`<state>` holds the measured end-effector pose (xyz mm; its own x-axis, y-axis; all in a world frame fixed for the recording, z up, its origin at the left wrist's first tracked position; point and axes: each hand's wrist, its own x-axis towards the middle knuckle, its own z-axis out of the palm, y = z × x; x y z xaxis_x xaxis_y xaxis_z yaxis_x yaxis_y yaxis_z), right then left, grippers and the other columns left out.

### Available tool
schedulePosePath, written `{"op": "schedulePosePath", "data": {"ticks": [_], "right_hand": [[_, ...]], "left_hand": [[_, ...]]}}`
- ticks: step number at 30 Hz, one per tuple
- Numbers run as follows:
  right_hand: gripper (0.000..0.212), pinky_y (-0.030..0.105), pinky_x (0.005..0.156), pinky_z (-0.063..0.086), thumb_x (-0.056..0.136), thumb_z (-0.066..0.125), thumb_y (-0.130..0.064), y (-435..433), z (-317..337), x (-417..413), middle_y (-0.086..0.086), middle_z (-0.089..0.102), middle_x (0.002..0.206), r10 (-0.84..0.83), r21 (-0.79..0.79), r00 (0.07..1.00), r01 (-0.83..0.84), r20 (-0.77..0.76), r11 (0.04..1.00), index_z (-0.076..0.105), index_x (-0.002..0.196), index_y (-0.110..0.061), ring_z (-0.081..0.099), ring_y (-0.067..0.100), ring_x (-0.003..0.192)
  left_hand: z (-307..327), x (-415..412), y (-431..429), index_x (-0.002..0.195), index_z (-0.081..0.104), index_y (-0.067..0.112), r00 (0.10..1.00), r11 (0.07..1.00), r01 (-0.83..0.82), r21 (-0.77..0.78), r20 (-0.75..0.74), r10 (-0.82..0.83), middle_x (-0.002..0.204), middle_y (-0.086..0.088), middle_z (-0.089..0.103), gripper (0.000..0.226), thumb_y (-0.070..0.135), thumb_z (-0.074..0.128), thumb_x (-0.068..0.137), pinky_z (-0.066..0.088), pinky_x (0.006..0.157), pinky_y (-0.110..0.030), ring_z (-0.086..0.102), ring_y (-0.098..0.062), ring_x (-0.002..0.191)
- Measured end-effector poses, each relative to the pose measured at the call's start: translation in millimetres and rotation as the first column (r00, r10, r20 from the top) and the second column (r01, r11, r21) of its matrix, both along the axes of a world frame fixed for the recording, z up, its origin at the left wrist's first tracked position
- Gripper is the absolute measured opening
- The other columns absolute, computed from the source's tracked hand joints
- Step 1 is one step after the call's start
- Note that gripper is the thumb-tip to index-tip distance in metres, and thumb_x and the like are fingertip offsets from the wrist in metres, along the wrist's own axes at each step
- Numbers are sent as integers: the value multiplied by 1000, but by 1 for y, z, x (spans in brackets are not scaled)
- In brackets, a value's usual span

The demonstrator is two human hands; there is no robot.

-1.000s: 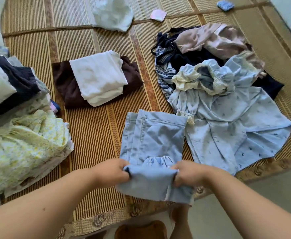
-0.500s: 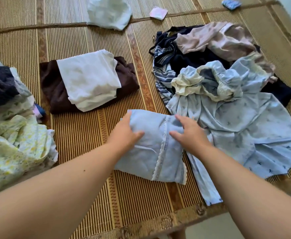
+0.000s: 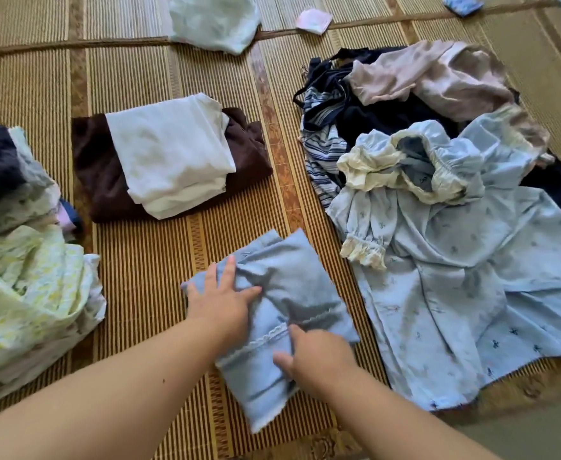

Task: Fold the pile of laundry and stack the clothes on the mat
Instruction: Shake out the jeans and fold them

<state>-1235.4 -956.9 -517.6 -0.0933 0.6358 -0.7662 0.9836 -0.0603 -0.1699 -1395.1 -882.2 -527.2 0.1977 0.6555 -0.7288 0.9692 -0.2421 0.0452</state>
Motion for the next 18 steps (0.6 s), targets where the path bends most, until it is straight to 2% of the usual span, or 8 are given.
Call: {"op": "schedulePosePath", "data": {"ticks": [2,4,6,7,9,10,14,18], "right_hand": [[47,37,84,45,89,43,-58,-7,4,-8,7,66,115,-30,-18,997,28,-78,999,54,122,-25,60,29,109],[37,31,80,47,89,48,-59,-3,7,-8,-1,64,107,-162,143,980,178,-119,974,58,110,-29,60,23,103],[36,29,79,45,86,58,-56,8,5,0,-2,51,111,-402,303,903,430,-153,851,51,113,-33,52,20,106],[52,31,84,44,84,64,-55,16,2,8,3,46,120,-537,300,829,558,-156,774,45,126,-30,48,23,113],[76,38,99,43,79,72,-51,31,-7,22,11,45,135,-756,98,629,776,-182,623,38,139,-19,47,29,122],[72,39,100,45,78,75,-48,37,-13,25,10,52,133,-806,-24,550,823,-217,568,44,135,-15,53,29,119],[48,39,90,53,74,82,-38,44,-26,19,4,68,108,-807,-147,506,812,-304,565,59,109,-15,65,22,98],[46,42,84,57,70,86,-19,40,-31,14,5,68,104,-850,-267,366,836,-379,479,55,104,-17,67,23,92]], "left_hand": [[2,-12,-1,147,11,55,998,995,-55,77,48,52,159,-3,-28,71,29,49,93,5,114,-62,-16,-33,147],[2,-23,-6,149,4,51,972,966,-221,132,113,206,160,-3,-22,80,30,53,90,10,116,-59,-10,-31,148],[3,-31,-16,150,-3,45,880,879,-465,106,159,447,161,-6,-12,89,38,58,86,17,116,-56,3,-33,147],[3,-35,-21,151,-5,41,805,808,-586,65,162,571,161,-8,-5,93,43,60,85,21,114,-54,9,-35,145],[-3,-42,-29,153,-5,30,630,640,-768,-31,147,763,157,-13,12,99,52,62,83,26,111,-51,22,-39,139],[-7,-46,-33,153,0,23,557,572,-815,-91,145,818,153,-17,22,101,53,64,82,29,110,-49,28,-40,136],[-15,-55,-48,132,43,14,308,398,-819,-414,269,912,122,-4,62,67,45,74,81,46,98,-40,60,-27,109],[-11,-61,-56,124,54,13,92,270,-765,-585,316,944,117,-7,68,51,20,79,80,48,100,-48,65,-28,106]]}}
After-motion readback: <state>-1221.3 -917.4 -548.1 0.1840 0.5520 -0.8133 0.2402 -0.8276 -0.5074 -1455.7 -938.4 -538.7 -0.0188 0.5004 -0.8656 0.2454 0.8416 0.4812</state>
